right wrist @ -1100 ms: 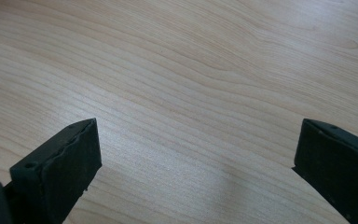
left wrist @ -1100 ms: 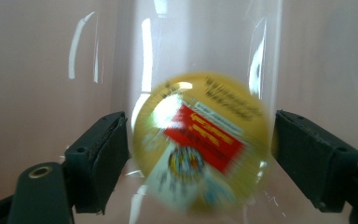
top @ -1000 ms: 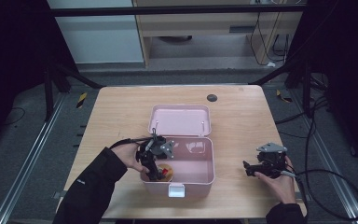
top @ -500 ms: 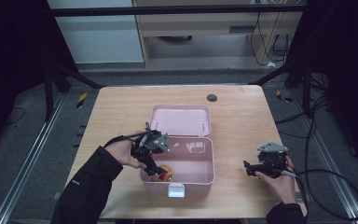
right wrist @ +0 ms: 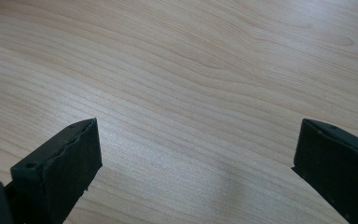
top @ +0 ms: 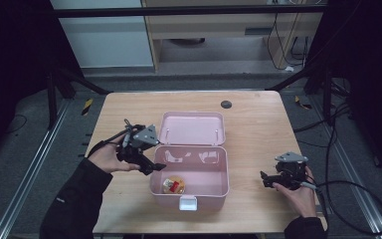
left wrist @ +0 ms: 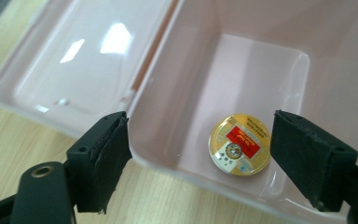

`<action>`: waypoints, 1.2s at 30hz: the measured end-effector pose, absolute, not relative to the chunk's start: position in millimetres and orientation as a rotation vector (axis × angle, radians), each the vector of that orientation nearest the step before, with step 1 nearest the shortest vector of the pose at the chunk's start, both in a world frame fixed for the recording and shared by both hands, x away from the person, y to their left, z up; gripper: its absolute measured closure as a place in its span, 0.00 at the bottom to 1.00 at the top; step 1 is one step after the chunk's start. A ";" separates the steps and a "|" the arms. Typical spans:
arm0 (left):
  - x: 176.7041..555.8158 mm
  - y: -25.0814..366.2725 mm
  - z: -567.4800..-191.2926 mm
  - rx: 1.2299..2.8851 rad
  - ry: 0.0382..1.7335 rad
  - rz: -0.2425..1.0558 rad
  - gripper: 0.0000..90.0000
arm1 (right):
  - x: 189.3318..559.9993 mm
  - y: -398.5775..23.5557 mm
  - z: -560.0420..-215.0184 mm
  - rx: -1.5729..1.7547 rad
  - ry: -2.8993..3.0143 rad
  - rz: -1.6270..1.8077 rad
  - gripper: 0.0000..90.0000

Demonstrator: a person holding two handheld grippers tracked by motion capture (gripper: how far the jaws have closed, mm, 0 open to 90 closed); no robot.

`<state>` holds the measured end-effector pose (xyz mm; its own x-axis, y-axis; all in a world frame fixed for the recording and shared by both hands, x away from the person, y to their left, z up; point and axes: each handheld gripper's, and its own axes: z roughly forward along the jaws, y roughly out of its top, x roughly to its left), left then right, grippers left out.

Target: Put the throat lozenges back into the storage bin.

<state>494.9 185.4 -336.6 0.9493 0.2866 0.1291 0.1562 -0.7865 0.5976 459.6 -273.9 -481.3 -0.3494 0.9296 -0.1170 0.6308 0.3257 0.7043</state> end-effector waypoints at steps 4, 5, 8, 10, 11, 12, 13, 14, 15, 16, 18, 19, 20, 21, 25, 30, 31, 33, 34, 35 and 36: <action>495.5 206.6 -336.8 2.458 0.398 0.317 0.21 | 459.4 -273.9 -481.2 1.373 2.083 0.768 0.01; 495.5 206.6 -336.8 2.458 0.398 0.317 0.21 | 459.4 -273.9 -481.2 1.373 2.083 0.768 0.01; 496.3 227.5 -344.7 2.435 0.492 0.332 0.21 | 459.1 -274.9 -480.5 1.380 2.078 0.766 0.01; 496.4 239.0 -350.8 2.424 0.544 0.343 0.21 | 458.9 -275.0 -480.5 1.383 2.075 0.765 0.01; 496.0 242.2 -353.8 2.410 0.569 0.342 0.21 | 458.9 -275.2 -480.5 1.384 2.073 0.765 0.01; 495.9 247.0 -357.3 2.403 0.590 0.342 0.21 | 458.9 -275.2 -480.5 1.384 2.073 0.765 0.01; 495.9 251.4 -361.3 2.393 0.612 0.347 0.21 | 458.9 -275.1 -480.5 1.384 2.073 0.765 0.01; 496.1 255.7 -365.1 2.385 0.633 0.354 0.21 | 458.8 -274.9 -480.6 1.386 2.070 0.765 0.01; 495.7 259.8 -368.9 2.382 0.652 0.349 0.21 | 458.8 -275.0 -480.7 1.384 2.071 0.764 0.01; 495.2 263.2 -373.2 2.367 0.675 0.347 0.20 | 458.7 -274.9 -480.8 1.388 2.071 0.764 0.01; 494.4 270.0 -380.9 2.360 0.708 0.338 0.20 | 458.7 -274.8 -481.0 1.387 2.070 0.765 0.01; 493.8 272.9 -384.9 2.356 0.722 0.339 0.20 | 458.7 -274.8 -481.1 1.387 2.070 0.764 0.01; 493.1 275.5 -389.1 2.348 0.735 0.337 0.20 | 458.8 -274.9 -481.2 1.386 2.071 0.763 0.01; 492.4 278.1 -392.9 2.343 0.752 0.335 0.20 | 458.8 -274.8 -481.3 1.386 2.071 0.762 0.01; 490.5 285.9 -405.6 2.318 0.797 0.331 0.19 | 458.6 -275.1 -481.7 1.384 2.071 0.760 0.01; 488.6 299.6 -431.6 2.298 0.897 0.349 0.18 | 458.5 -277.1 -484.3 1.403 2.064 0.766 0.01; 488.6 299.6 -431.6 2.298 0.897 0.349 0.18 | 458.6 -277.4 -484.4 1.403 2.064 0.767 0.01; 487.5 305.5 -440.5 2.296 0.937 0.371 0.18 | 458.6 -277.6 -484.5 1.406 2.060 0.768 0.01; 487.2 307.2 -442.6 2.293 0.947 0.384 0.18 | 458.6 -277.7 -484.5 1.408 2.060 0.770 0.01; 486.9 308.9 -444.5 2.289 0.961 0.392 0.18 | 458.6 -277.6 -484.6 1.410 2.059 0.771 0.01; 486.7 310.3 -446.6 2.283 0.973 0.398 0.18 | 458.6 -277.7 -484.8 1.409 2.060 0.768 0.01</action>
